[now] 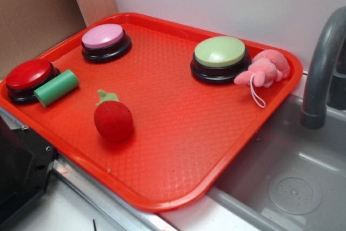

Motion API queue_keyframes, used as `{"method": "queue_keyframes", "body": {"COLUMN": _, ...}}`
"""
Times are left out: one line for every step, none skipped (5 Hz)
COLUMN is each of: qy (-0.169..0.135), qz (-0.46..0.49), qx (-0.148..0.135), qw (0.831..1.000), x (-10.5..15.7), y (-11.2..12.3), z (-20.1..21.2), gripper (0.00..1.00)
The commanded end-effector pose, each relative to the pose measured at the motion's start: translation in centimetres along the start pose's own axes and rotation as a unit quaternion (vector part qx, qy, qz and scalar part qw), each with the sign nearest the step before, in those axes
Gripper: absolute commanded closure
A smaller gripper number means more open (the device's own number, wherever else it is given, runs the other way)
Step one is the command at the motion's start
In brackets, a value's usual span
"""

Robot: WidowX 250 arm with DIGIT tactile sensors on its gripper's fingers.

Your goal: Push the red button.

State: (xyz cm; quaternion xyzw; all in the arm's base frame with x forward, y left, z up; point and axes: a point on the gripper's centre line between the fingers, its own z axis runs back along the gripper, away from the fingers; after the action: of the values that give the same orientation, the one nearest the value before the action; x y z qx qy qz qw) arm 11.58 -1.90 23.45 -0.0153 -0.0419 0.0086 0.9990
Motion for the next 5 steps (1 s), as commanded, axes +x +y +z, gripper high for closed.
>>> {"method": "queue_keyframes", "body": {"qy": 0.0, "qz": 0.0, "qx": 0.0, "qw": 1.0, "x": 0.0, "y": 0.0, "z": 0.0, "gripper": 0.0}}
{"method": "queue_keyframes", "body": {"qy": 0.023, "qz": 0.109, "qx": 0.025, "qw": 0.993, "x": 0.6, "y": 5.1, "z": -4.5, "gripper": 0.0}}
{"method": "queue_keyframes", "body": {"qy": 0.026, "qz": 0.157, "qx": 0.037, "qw": 0.987, "x": 1.5, "y": 10.3, "z": -7.3, "gripper": 0.0}}
{"method": "queue_keyframes", "body": {"qy": 0.01, "qz": 0.205, "qx": 0.067, "qw": 0.976, "x": 1.7, "y": 14.9, "z": -10.1, "gripper": 0.0}}
{"method": "queue_keyframes", "body": {"qy": 0.013, "qz": 0.18, "qx": 0.065, "qw": 0.981, "x": 1.9, "y": 16.3, "z": -13.0, "gripper": 0.0}}
